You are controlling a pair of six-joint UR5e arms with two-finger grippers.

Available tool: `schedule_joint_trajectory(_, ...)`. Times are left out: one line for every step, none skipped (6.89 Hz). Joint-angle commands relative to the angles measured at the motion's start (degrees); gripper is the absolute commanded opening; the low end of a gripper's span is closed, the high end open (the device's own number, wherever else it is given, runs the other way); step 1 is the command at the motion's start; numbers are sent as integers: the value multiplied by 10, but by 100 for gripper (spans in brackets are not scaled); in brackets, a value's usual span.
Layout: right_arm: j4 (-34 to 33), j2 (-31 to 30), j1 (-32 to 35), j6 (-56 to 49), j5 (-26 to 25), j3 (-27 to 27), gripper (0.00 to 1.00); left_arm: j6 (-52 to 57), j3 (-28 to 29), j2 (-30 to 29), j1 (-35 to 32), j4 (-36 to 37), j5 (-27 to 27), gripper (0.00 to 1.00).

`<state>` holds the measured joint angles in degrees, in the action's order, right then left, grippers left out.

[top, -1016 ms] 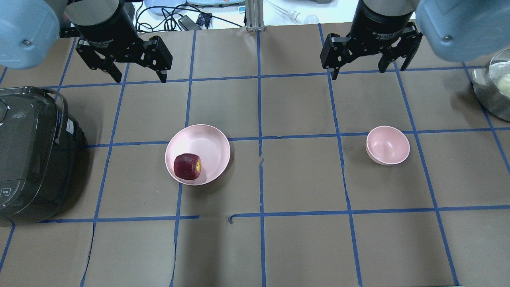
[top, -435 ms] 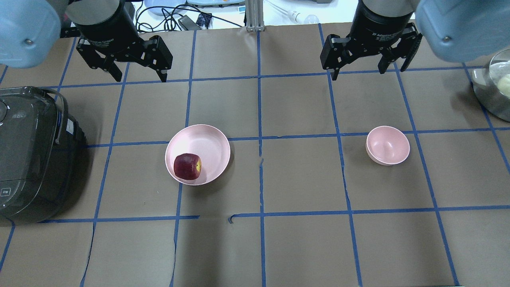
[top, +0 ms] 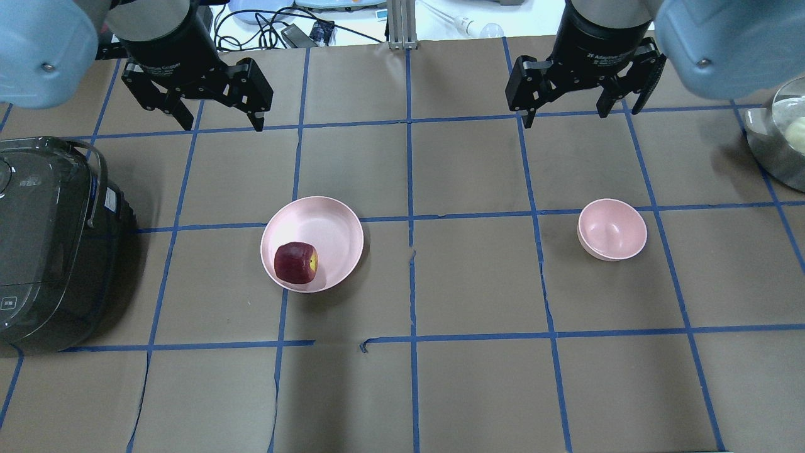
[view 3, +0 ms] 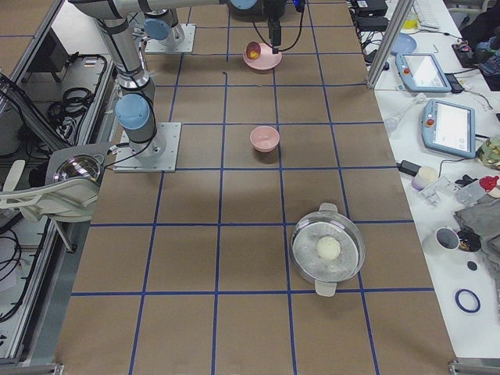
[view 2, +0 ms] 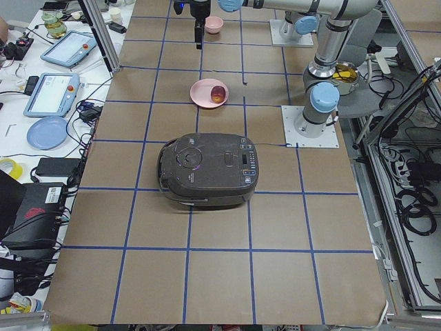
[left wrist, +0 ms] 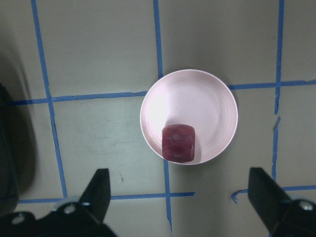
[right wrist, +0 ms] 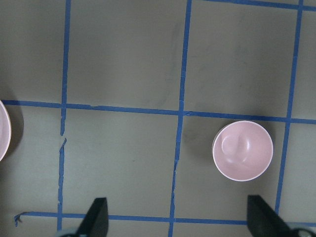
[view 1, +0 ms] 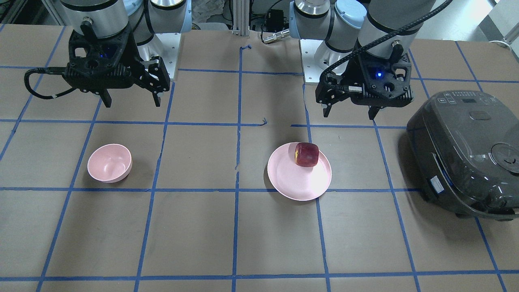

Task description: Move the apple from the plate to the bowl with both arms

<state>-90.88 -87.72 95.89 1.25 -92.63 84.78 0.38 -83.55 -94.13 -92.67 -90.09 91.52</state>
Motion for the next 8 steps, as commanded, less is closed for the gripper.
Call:
schedule_joint_trajectory(-1,0,0,-5,0,1,100,1,-4,1,0,0,1,100)
schedule_joint_trajectory(-3,3,-3,-9,-3,2,100,-3,-5,-2,0,2,0,100)
schedule_joint_trajectory(1,6,-37,-10,2,6,100,-2,-6,0,0,0,0,100)
schedule_joint_trajectory(9,11,-73,-19,6,6,100,-3,-6,0,0,2,0,100)
schedule_joint_trajectory(9,17,-100,-54,-1,7,100,-3,-8,0,0,2,0,100)
schedule_joint_trajectory(9,21,-114,-61,4,8,100,-6,-10,0,0,2,0,100)
schedule_joint_trajectory(4,29,-124,-76,5,13,100,-8,-10,-2,0,2,0,100)
schedule_joint_trajectory(-10,46,-147,-136,0,46,100,-7,-14,2,0,0,-1,100)
